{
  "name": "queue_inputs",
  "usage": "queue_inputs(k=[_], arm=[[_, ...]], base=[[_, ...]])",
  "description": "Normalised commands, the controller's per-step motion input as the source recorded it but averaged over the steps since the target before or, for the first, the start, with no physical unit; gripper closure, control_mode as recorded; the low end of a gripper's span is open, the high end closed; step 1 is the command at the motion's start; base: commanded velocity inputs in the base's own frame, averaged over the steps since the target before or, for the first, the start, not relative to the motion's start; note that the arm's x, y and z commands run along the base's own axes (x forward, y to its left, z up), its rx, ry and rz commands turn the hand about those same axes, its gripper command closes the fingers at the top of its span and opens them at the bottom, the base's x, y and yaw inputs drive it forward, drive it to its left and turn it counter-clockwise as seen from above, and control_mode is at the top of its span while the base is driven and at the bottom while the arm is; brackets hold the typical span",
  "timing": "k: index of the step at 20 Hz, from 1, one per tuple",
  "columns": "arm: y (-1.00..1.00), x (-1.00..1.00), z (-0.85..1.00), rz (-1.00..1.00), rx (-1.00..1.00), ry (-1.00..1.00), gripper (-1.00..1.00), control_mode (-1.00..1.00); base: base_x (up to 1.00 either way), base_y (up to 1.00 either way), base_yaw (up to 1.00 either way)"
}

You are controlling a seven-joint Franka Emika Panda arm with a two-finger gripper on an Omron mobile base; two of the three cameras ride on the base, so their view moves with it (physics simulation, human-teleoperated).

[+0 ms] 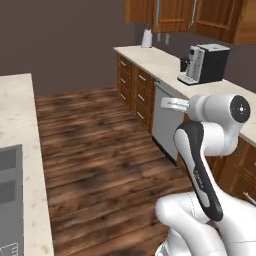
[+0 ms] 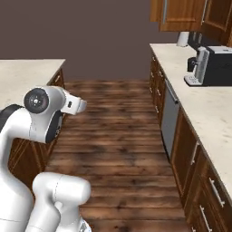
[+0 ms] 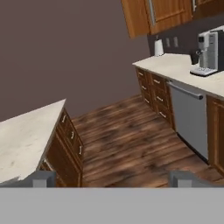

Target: Open the cabinet directly in front. Then move the beer and the cup to the dining counter with the candle on it.

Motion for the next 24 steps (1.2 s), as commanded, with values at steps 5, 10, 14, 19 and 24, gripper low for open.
queue_inputs(k=[5,10,14,19,24], arm=[[0.0,0.0,0.0,0.0,0.0,0.0,-1.0,1.0],[0.0,0.0,0.0,0.0,0.0,0.0,-1.0,1.0],[0.0,0.0,0.0,0.0,0.0,0.0,-1.0,1.0],[0.0,0.0,0.0,0.0,0.0,0.0,-1.0,1.0],[0.0,0.0,0.0,0.0,0.0,0.0,-1.0,1.0]], base=[[1.0,0.57,-0.14],[1.0,0.04,0.0],[1.0,0.01,0.01],[1.0,0.14,0.04],[1.0,0.1,0.06]])
